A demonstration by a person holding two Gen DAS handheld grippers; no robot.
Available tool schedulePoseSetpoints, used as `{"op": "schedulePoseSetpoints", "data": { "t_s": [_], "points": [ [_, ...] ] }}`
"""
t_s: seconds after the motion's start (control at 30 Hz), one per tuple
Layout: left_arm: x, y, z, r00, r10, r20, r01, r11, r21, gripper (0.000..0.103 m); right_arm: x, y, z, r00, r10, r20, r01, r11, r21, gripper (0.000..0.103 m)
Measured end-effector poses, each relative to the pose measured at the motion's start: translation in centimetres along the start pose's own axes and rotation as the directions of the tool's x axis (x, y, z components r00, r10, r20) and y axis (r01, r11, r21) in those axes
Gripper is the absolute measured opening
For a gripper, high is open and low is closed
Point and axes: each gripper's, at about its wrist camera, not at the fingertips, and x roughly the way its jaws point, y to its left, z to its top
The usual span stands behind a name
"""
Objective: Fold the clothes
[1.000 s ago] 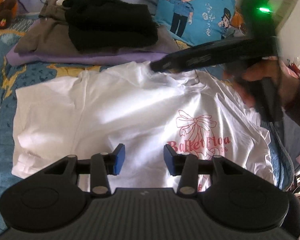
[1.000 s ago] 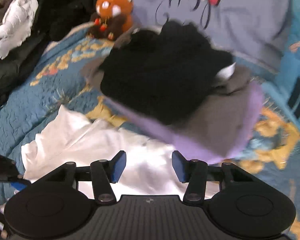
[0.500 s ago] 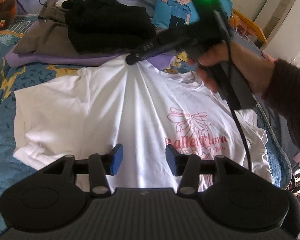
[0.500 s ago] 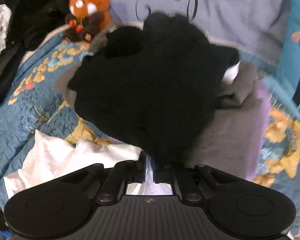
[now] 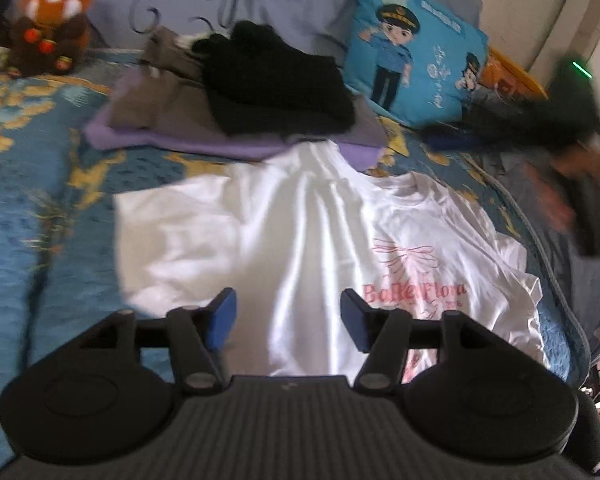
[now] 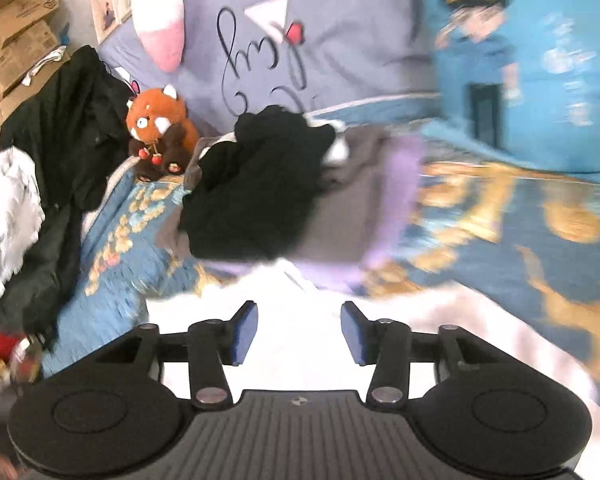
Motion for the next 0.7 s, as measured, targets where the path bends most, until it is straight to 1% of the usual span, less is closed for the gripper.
{"op": "schedulePoseSetpoints", "data": {
  "t_s": [0.07, 0.1, 0.13, 0.17, 0.2, 0.23, 0.27, 0.3, 0.33, 0.43, 0.5, 0.53, 0.6, 0.63, 0.67, 0.7],
  "points": [
    [-1.0, -0.1, -0.3, 1.0, 0.02, -0.02, -0.02, 1.0, 0.019, 0.069, -2.8, -0.3, -3.4, 0.996, -0.089, -0.015, 0.088, 0.995, -0.044, 0.056],
    [-1.3, -0.5, -0.5, 0.999, 0.034, -0.034, -0.033, 0.999, 0.042, 0.074, -4.1, -0.4, -5.3, 0.991, -0.132, -0.026, 0.13, 0.989, -0.064, 0.062],
    [-1.6, -1.3, -0.7, 0.998, 0.051, -0.046, -0.047, 0.996, 0.074, 0.08, -5.1, -0.4, -7.2, 0.985, -0.167, -0.042, 0.164, 0.984, -0.069, 0.065],
    [-1.8, -2.3, -1.1, 0.997, 0.061, -0.055, -0.055, 0.993, 0.106, 0.084, -6.1, -0.4, -9.1, 0.978, -0.201, -0.057, 0.197, 0.978, -0.074, 0.065],
    [-2.0, -3.3, -1.5, 0.996, 0.066, -0.059, -0.057, 0.989, 0.135, 0.092, -7.0, -0.4, -11.1, 0.969, -0.235, -0.072, 0.23, 0.97, -0.077, 0.066],
    [-2.1, -4.2, -1.9, 0.996, 0.062, -0.06, -0.052, 0.987, 0.153, 0.1, -7.9, -0.8, -12.7, 0.963, -0.257, -0.082, 0.254, 0.966, -0.051, 0.067],
    [-2.2, -5.1, -2.4, 0.997, 0.056, -0.06, -0.045, 0.985, 0.168, 0.102, -8.7, -1.1, -14.3, 0.956, -0.279, -0.092, 0.278, 0.96, -0.025, 0.068],
    [-2.3, -5.8, -2.8, 0.997, 0.047, -0.066, -0.035, 0.984, 0.174, 0.103, -9.6, -1.4, -15.9, 0.948, -0.3, -0.102, 0.302, 0.953, 0.002, 0.07],
    [-2.3, -6.5, -3.2, 0.996, 0.041, -0.078, -0.027, 0.984, 0.177, 0.103, -10.6, -1.9, -17.4, 0.942, -0.321, -0.099, 0.326, 0.944, 0.044, 0.074],
    [-2.4, -7.9, -4.5, 0.993, 0.046, -0.106, -0.025, 0.981, 0.192, 0.103, -12.5, -3.5, -20.6, 0.923, -0.371, -0.1, 0.384, 0.906, 0.179, 0.078],
    [-2.6, -8.5, -5.1, 0.992, 0.054, -0.117, -0.03, 0.981, 0.192, 0.103, -13.1, -4.5, -22.5, 0.922, -0.366, -0.126, 0.387, 0.884, 0.263, 0.078],
    [-2.6, -8.8, -5.5, 0.991, 0.058, -0.123, -0.033, 0.981, 0.191, 0.103, -13.3, -4.6, -23.5, 0.927, -0.35, -0.133, 0.374, 0.884, 0.282, 0.078],
    [-3.0, -9.1, -6.2, 0.989, 0.07, -0.134, -0.046, 0.983, 0.176, 0.103, -12.9, -4.5, -24.4, 0.937, -0.323, -0.131, 0.348, 0.892, 0.288, 0.078],
    [-3.0, -9.1, -6.5, 0.987, 0.077, -0.14, -0.053, 0.985, 0.167, 0.103, -12.4, -4.6, -24.6, 0.943, -0.304, -0.137, 0.332, 0.894, 0.302, 0.074],
    [-3.1, -9.2, -6.8, 0.986, 0.085, -0.143, -0.062, 0.985, 0.161, 0.103, -11.9, -4.6, -24.8, 0.948, -0.283, -0.143, 0.315, 0.895, 0.316, 0.066],
    [-3.3, -9.2, -7.0, 0.985, 0.093, -0.145, -0.071, 0.985, 0.156, 0.103, -11.5, -4.9, -25.1, 0.954, -0.251, -0.163, 0.294, 0.891, 0.346, 0.036]
  ]
}}
